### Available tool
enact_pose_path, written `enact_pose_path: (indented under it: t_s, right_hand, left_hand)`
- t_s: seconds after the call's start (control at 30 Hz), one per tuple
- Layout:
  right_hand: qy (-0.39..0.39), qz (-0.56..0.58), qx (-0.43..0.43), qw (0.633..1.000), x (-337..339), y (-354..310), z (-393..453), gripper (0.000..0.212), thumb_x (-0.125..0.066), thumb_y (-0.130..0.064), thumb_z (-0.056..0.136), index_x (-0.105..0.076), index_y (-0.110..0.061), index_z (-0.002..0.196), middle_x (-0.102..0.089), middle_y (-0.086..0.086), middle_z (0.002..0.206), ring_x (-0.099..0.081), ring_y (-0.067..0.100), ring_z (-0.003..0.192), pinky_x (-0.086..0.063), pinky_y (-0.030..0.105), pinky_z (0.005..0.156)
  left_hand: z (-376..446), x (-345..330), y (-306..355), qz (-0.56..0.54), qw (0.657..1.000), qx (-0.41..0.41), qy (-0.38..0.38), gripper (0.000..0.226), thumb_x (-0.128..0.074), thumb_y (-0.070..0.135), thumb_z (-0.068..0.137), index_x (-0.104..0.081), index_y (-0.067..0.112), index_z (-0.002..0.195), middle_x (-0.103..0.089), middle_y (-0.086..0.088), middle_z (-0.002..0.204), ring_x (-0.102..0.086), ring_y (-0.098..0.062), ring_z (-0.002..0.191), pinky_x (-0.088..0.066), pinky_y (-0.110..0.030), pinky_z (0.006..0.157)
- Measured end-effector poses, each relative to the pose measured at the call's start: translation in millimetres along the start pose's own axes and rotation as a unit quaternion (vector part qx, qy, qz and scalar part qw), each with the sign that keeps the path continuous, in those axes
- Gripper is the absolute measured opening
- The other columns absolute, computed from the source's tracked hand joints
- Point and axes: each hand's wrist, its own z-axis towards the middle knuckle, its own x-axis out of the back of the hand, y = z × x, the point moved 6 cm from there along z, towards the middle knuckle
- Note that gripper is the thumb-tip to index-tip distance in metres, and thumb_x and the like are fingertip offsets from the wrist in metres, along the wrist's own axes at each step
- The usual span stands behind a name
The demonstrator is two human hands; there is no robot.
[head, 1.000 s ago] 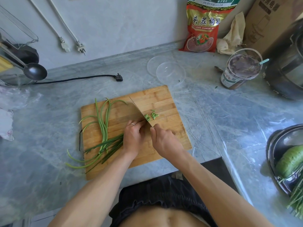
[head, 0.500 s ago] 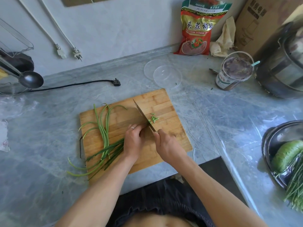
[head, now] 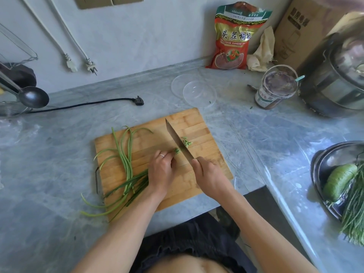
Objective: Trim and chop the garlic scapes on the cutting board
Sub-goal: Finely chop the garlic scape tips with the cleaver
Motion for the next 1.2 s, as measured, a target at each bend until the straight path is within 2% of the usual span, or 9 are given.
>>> enact_pose_path:
  t_s: [0.07, 0.13, 0.2, 0.3, 0.47, 0.8, 1.0, 1.1, 1.2]
  right_hand:
    - [-0.017, -0.005, 0.004, 1.000, -3, -2, -6, 0.040, -0.031, -0.034, 0.103, -0.036, -0.016, 0.068, -0.040, 0.003, 0.057, -0.035, 0.020, 0.052, -0.035, 0.041, 0.055]
    - [-0.033, -0.011, 0.004, 0.999, -7, -3, -10, 0.040, -0.031, -0.036, 0.104, -0.040, -0.014, 0.073, -0.044, 0.005, 0.059, -0.038, 0.021, 0.053, -0.036, 0.040, 0.054]
    - [-0.033, -0.015, 0.009, 0.999, -8, -4, -13, 0.040, -0.030, -0.039, 0.104, -0.041, -0.016, 0.074, -0.045, 0.003, 0.058, -0.039, 0.019, 0.051, -0.035, 0.037, 0.053]
    - [-0.031, -0.024, 0.020, 0.999, -7, -6, -13, 0.040, -0.030, -0.040, 0.104, -0.043, -0.015, 0.076, -0.045, 0.001, 0.057, -0.041, 0.019, 0.050, -0.040, 0.042, 0.053]
    - [-0.034, -0.045, 0.023, 0.998, -8, -5, -7, 0.039, -0.028, -0.043, 0.103, -0.042, -0.017, 0.078, -0.049, 0.006, 0.059, -0.048, 0.029, 0.053, -0.042, 0.042, 0.052]
    - [-0.029, -0.067, 0.042, 0.996, -12, 2, -1, 0.039, -0.027, -0.044, 0.103, -0.044, -0.015, 0.083, -0.047, 0.005, 0.055, -0.045, 0.027, 0.045, -0.039, 0.038, 0.044]
    - [-0.027, -0.085, 0.040, 0.995, -17, -4, 6, 0.038, -0.024, -0.045, 0.103, -0.045, -0.015, 0.093, -0.055, 0.010, 0.064, -0.053, 0.032, 0.055, -0.049, 0.042, 0.051]
    - [-0.024, -0.094, 0.048, 0.994, -22, -3, -1, 0.035, -0.024, -0.044, 0.103, -0.040, -0.017, 0.088, -0.052, 0.008, 0.060, -0.050, 0.030, 0.050, -0.045, 0.039, 0.046]
    - [-0.014, -0.082, 0.040, 0.996, -21, 6, -8, 0.033, -0.024, -0.046, 0.102, -0.038, -0.021, 0.086, -0.047, 0.003, 0.056, -0.045, 0.026, 0.046, -0.036, 0.034, 0.044]
  left_hand:
    - [-3, 0, -3, -0.004, 1.000, -0.010, 0.003, 0.029, -0.068, -0.008, 0.077, -0.076, 0.010, 0.099, -0.074, -0.002, 0.090, -0.060, -0.029, 0.081, -0.053, -0.038, 0.069]
    - [-4, -1, -7, -0.025, 1.000, -0.005, 0.005, 0.038, -0.066, -0.011, 0.078, -0.075, 0.011, 0.108, -0.075, -0.001, 0.101, -0.061, -0.027, 0.088, -0.053, -0.036, 0.078]
    - [-5, -2, -9, -0.046, 0.999, 0.003, 0.009, 0.040, -0.064, -0.012, 0.079, -0.075, 0.012, 0.110, -0.075, 0.000, 0.105, -0.062, -0.023, 0.093, -0.051, -0.032, 0.083]
    - [-5, -2, -9, -0.064, 0.998, 0.015, 0.014, 0.041, -0.065, -0.013, 0.079, -0.076, 0.012, 0.108, -0.075, 0.000, 0.107, -0.063, -0.021, 0.096, -0.045, -0.022, 0.087]
    - [-5, -3, -10, -0.067, 0.997, 0.027, 0.017, 0.036, -0.065, -0.008, 0.079, -0.076, 0.012, 0.107, -0.075, 0.000, 0.106, -0.062, -0.023, 0.096, -0.049, -0.028, 0.085]
    - [-5, -5, -11, -0.074, 0.997, 0.027, -0.002, 0.037, -0.063, -0.007, 0.078, -0.076, 0.012, 0.108, -0.074, -0.003, 0.104, -0.062, -0.027, 0.095, -0.045, -0.027, 0.083]
    - [-5, -8, -12, -0.068, 0.997, 0.043, -0.004, 0.029, -0.069, -0.002, 0.080, -0.077, 0.013, 0.103, -0.074, -0.004, 0.099, -0.060, -0.027, 0.090, -0.047, -0.034, 0.077]
    - [-5, -8, -13, -0.073, 0.996, 0.045, 0.000, 0.033, -0.071, -0.005, 0.077, -0.077, 0.014, 0.103, -0.074, -0.003, 0.099, -0.062, -0.026, 0.091, -0.047, -0.033, 0.078]
    - [-4, -6, -10, -0.074, 0.996, 0.041, 0.010, 0.037, -0.066, -0.011, 0.074, -0.077, 0.011, 0.103, -0.074, -0.005, 0.097, -0.061, -0.026, 0.091, -0.047, -0.028, 0.080]
